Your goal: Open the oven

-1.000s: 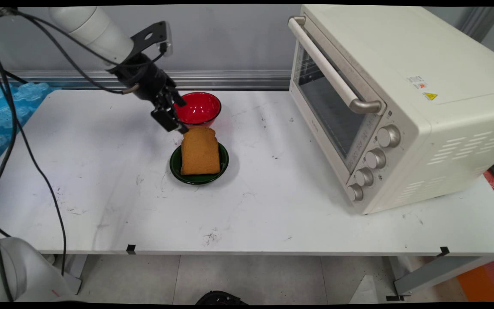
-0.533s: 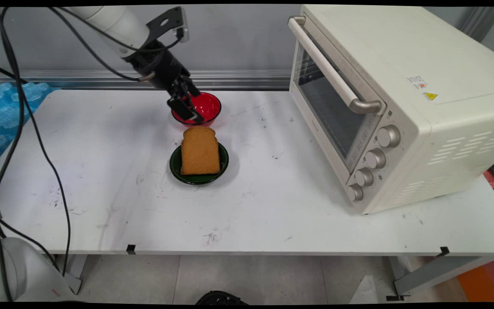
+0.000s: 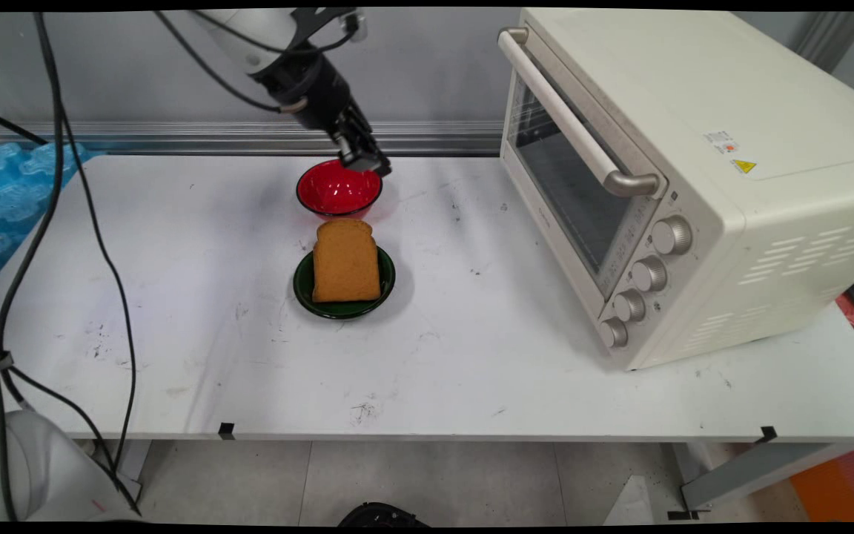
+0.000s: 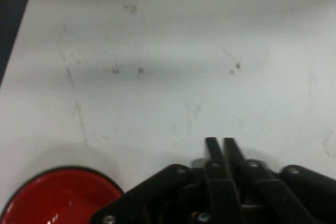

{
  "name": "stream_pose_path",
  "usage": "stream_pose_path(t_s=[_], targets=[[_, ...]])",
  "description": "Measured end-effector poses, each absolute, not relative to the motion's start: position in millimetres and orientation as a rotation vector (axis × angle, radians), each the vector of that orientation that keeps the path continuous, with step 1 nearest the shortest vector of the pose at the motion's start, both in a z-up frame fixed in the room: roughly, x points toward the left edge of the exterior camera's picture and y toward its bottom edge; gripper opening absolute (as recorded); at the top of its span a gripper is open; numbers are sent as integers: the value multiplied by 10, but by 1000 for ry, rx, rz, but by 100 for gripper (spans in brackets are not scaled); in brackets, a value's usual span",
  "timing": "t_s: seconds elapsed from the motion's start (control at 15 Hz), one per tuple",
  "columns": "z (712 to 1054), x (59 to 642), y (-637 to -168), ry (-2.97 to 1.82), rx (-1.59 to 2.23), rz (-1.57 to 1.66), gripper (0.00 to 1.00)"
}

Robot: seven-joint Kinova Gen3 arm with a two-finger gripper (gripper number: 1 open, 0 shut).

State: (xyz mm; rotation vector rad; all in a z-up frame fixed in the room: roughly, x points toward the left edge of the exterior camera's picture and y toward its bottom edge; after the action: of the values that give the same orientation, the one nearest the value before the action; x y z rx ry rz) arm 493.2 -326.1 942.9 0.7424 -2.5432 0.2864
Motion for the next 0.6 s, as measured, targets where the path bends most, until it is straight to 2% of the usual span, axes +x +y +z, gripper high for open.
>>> stream_pose_path(t_s=[0.6], targets=[[9720, 4562, -3598, -2471, 740, 320, 0]])
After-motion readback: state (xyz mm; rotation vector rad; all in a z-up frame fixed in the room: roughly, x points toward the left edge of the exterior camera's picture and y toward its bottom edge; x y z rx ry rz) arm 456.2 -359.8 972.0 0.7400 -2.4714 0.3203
